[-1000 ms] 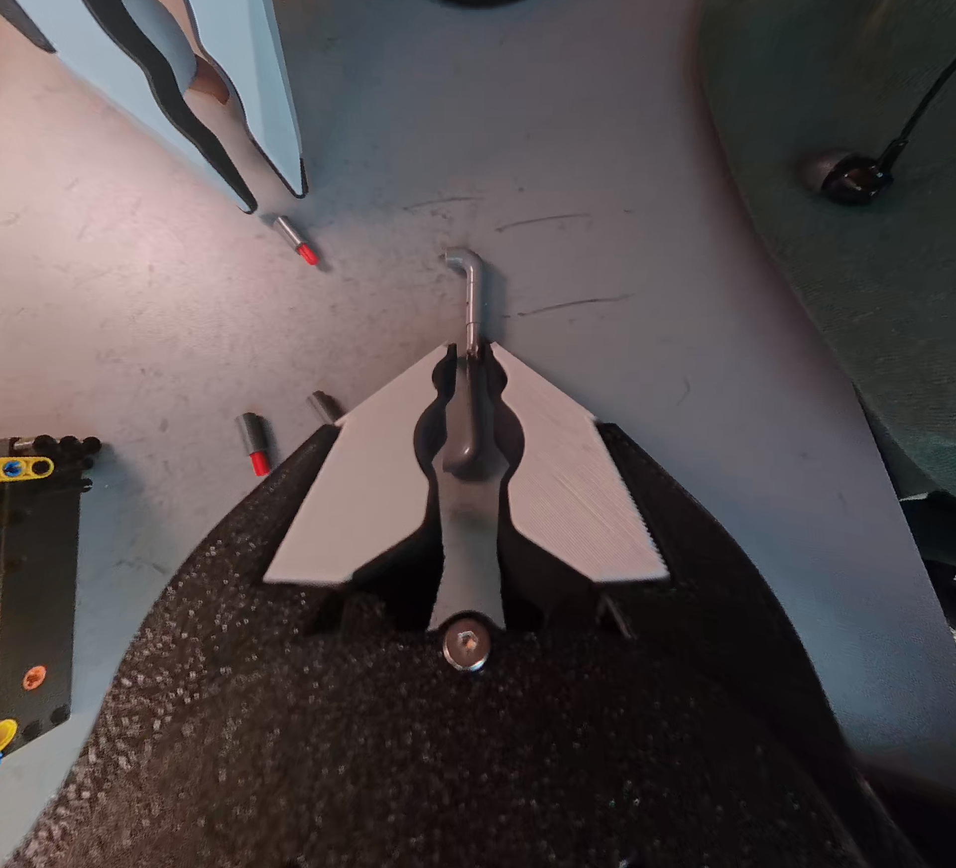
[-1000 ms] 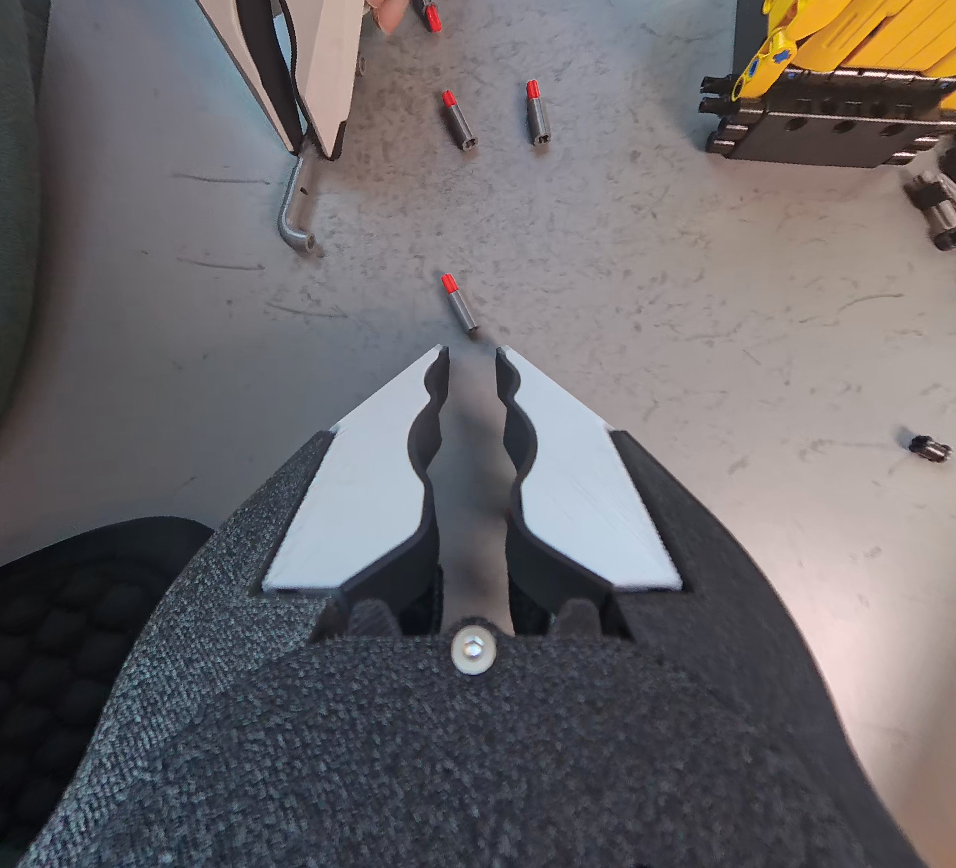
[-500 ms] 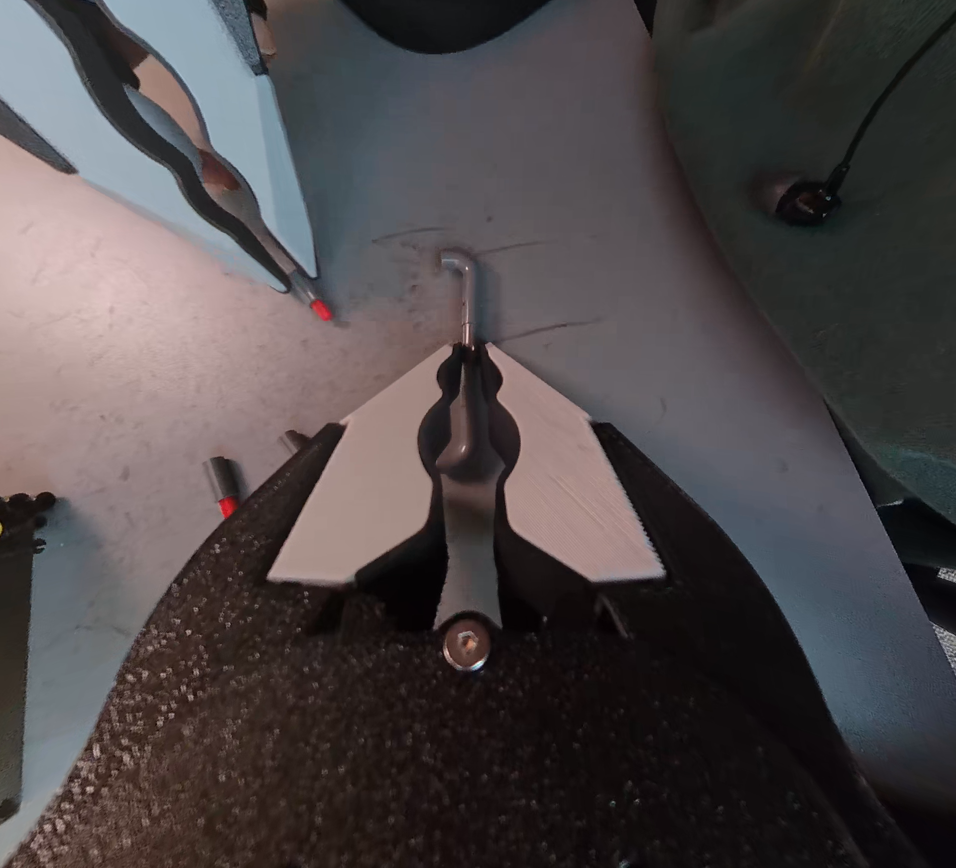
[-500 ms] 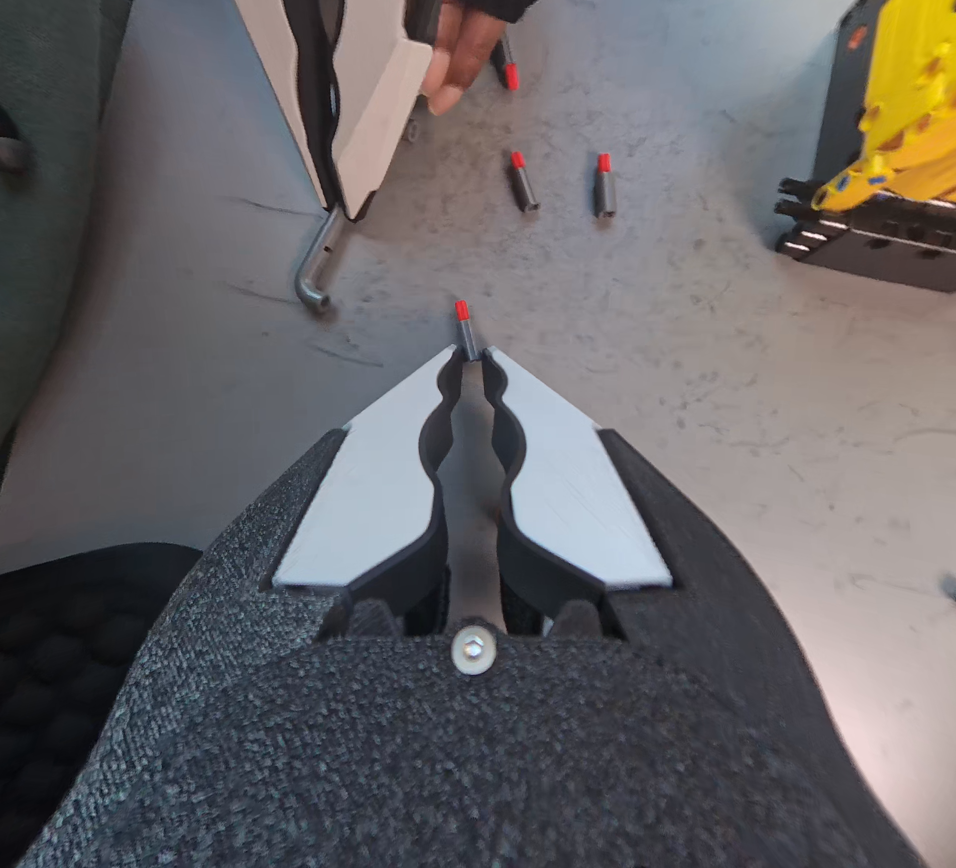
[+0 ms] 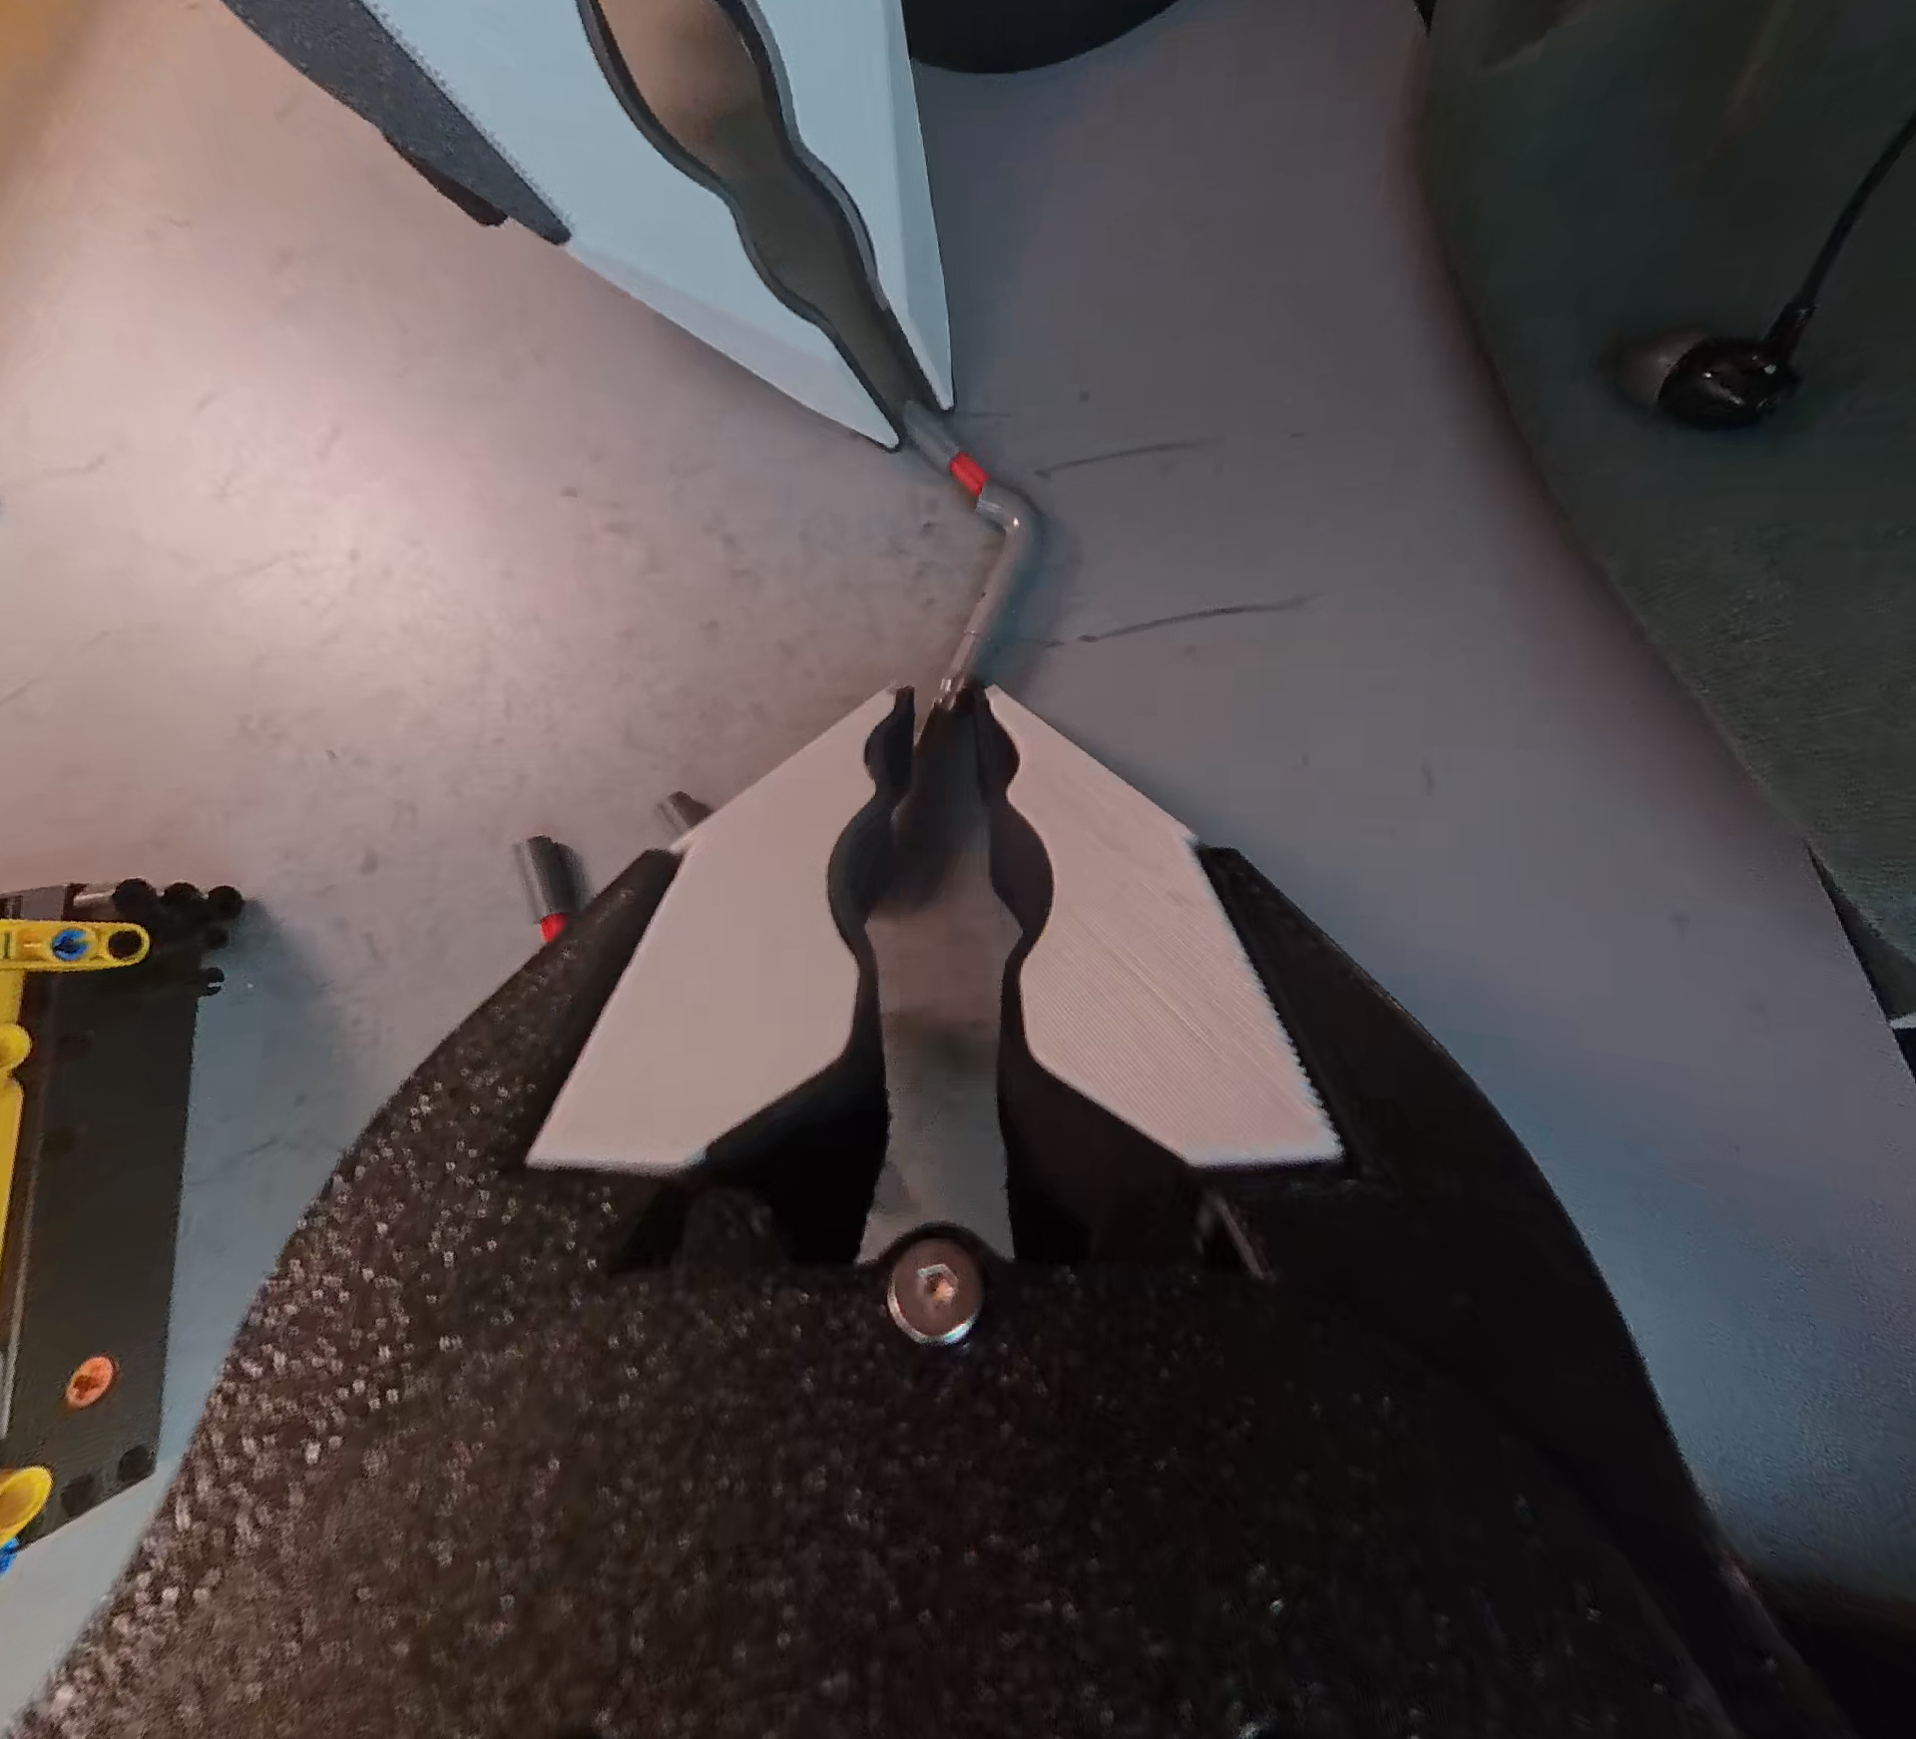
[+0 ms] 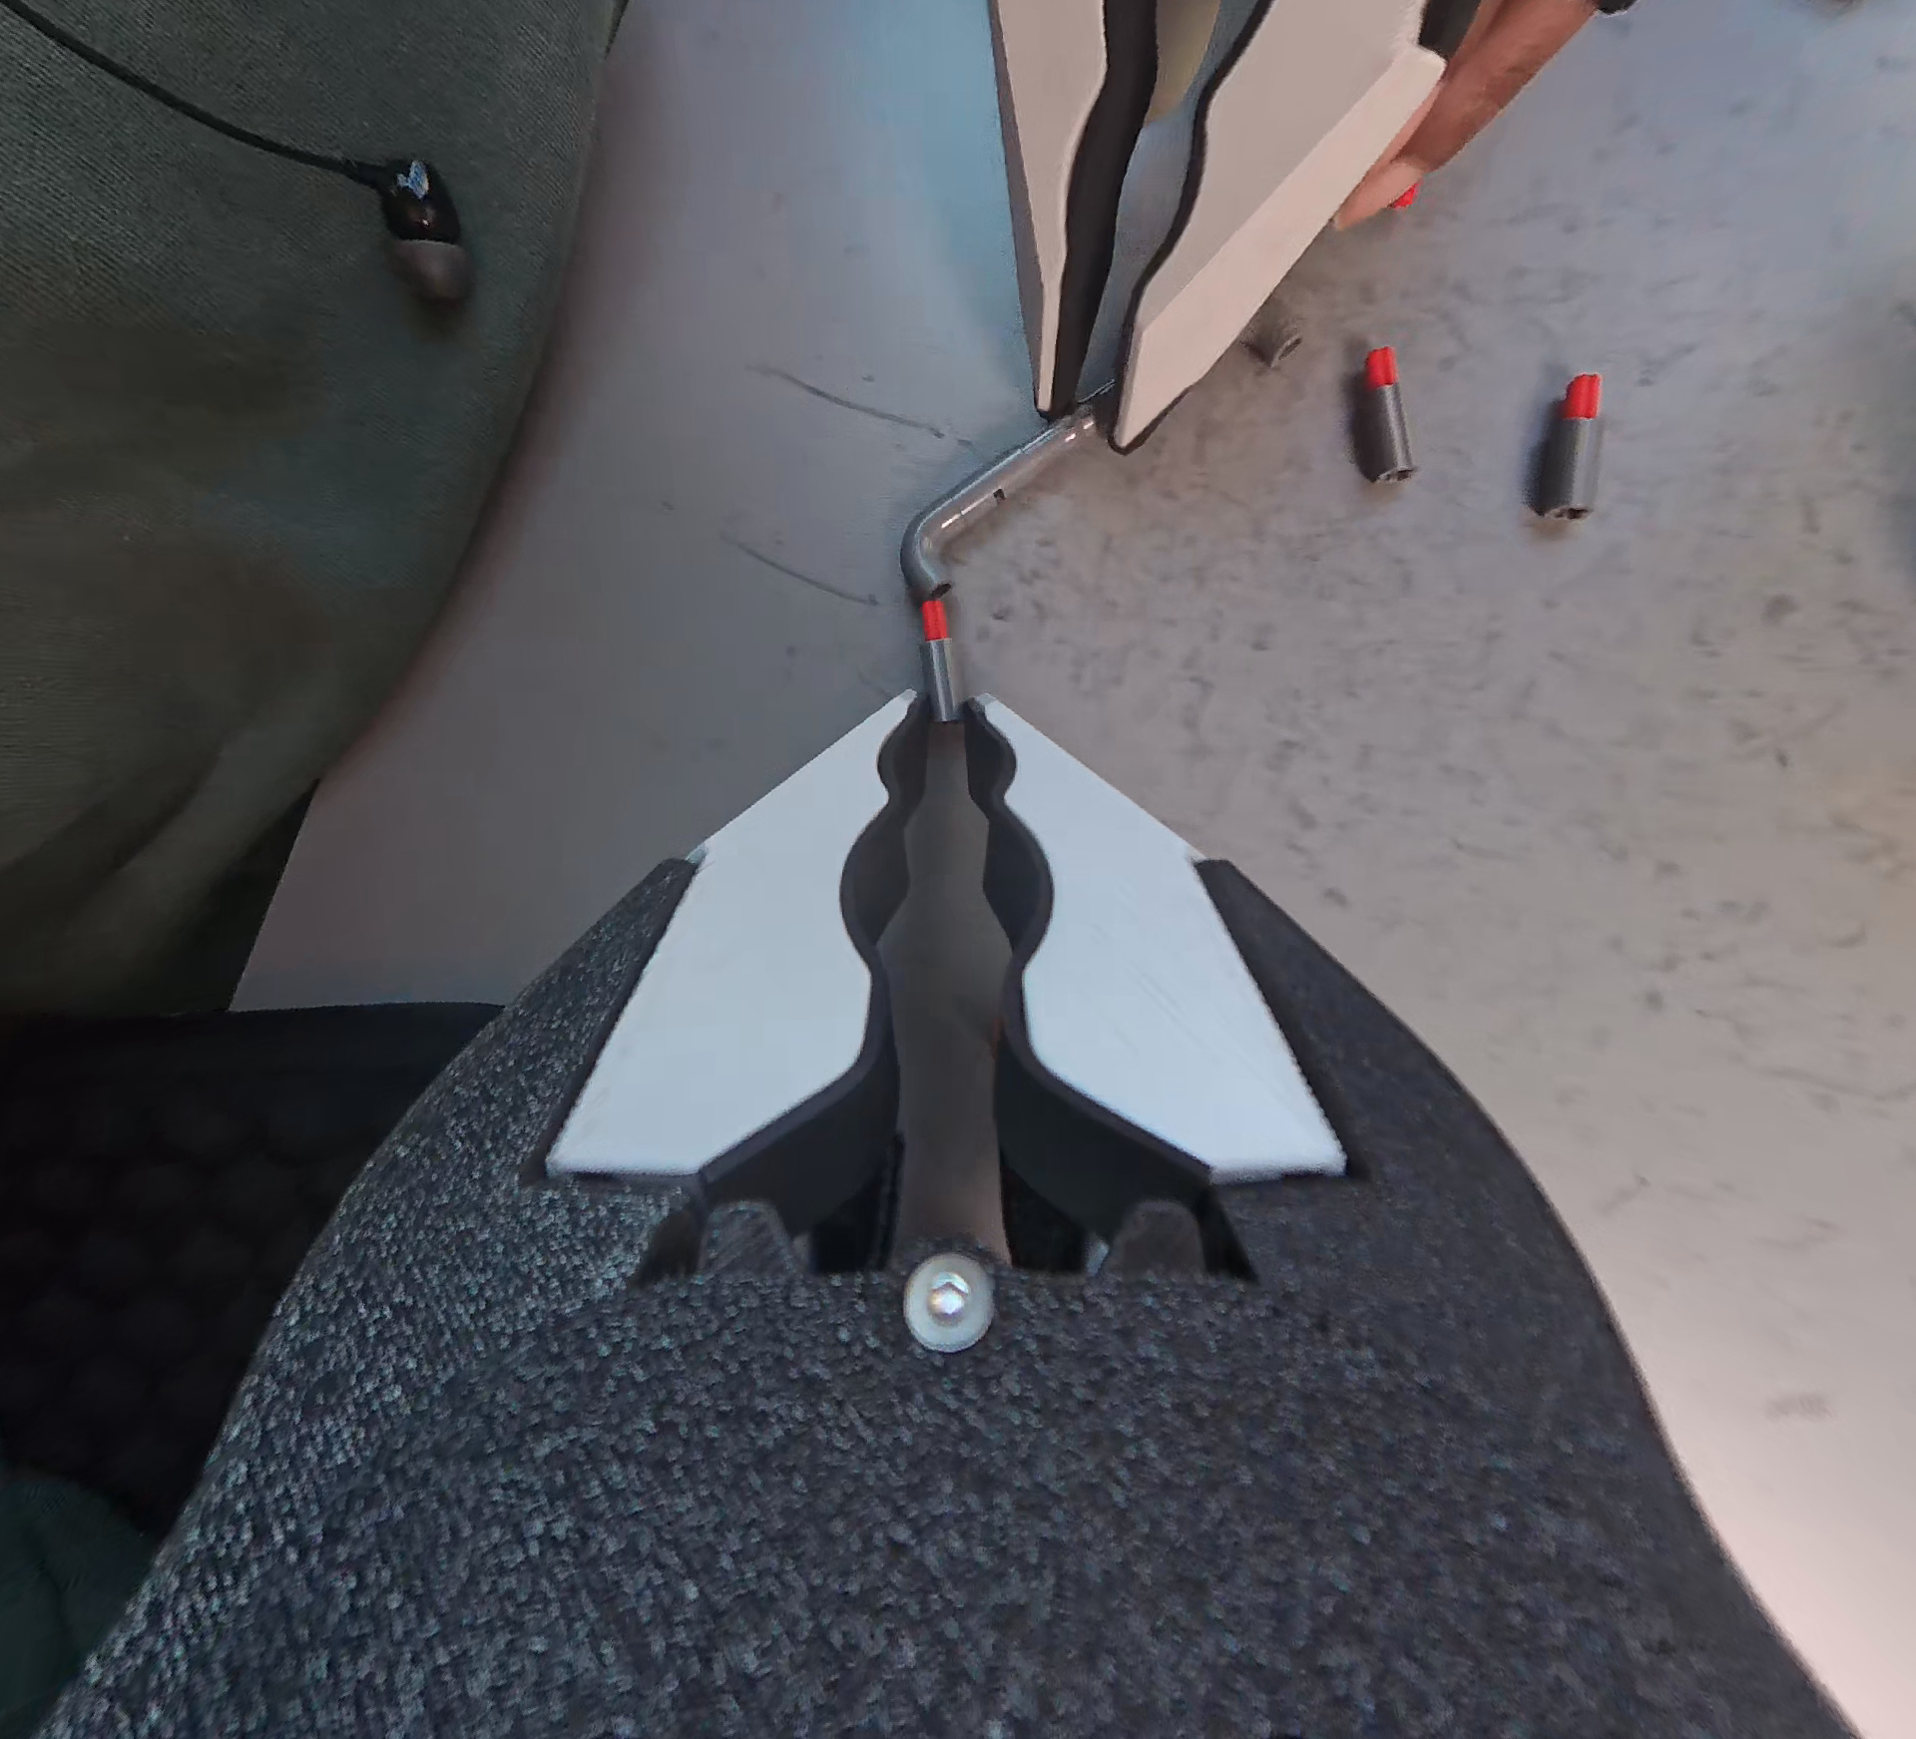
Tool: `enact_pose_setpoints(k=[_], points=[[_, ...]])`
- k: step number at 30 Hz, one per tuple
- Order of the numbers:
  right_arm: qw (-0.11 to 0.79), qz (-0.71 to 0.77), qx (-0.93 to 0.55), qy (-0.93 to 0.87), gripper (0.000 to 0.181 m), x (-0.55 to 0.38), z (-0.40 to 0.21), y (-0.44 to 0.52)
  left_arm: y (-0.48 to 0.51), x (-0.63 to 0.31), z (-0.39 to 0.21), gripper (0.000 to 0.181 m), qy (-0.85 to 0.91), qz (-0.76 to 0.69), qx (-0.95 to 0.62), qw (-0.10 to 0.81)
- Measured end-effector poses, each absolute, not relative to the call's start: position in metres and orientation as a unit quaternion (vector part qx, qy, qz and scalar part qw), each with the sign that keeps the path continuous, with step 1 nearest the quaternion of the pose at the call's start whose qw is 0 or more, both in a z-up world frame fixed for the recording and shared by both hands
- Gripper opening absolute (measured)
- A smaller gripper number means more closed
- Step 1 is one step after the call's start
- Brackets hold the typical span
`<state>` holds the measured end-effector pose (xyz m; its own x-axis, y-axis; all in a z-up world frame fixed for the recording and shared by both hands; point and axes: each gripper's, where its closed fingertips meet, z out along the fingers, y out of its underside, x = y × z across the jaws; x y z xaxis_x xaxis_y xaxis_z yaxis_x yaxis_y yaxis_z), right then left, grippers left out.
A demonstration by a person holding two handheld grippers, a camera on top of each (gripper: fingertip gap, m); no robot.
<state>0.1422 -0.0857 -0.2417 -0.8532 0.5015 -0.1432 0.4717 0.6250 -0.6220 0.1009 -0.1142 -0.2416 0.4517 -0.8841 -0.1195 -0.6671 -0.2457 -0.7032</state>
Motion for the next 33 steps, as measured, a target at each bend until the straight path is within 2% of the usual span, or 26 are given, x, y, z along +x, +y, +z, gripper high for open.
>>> enact_pose_setpoints(k=[5, 9, 14, 33], points=[[0.03, 0.329, -0.28, -0.902, 0.006, 0.144, -0.242, -0.082, -0.114, 0.109, -0.23, 0.019, 0.494, -0.166, -0.771, 0.366], [0.043, 0.323, -0.281, -0.903, 0.007, 0.142, -0.242, -0.084, -0.115, 0.125, -0.231, 0.019, 0.511, -0.16, -0.766, 0.355], [0.055, 0.318, -0.27, -0.907, 0.007, 0.141, -0.243, -0.088, -0.114, 0.136, -0.242, 0.008, 0.526, -0.156, -0.765, 0.339], [0.085, 0.354, -0.141, -0.921, 0.006, 0.157, -0.241, -0.114, -0.14, 0.155, -0.242, 0.006, 0.59, -0.265, -0.703, 0.295]])
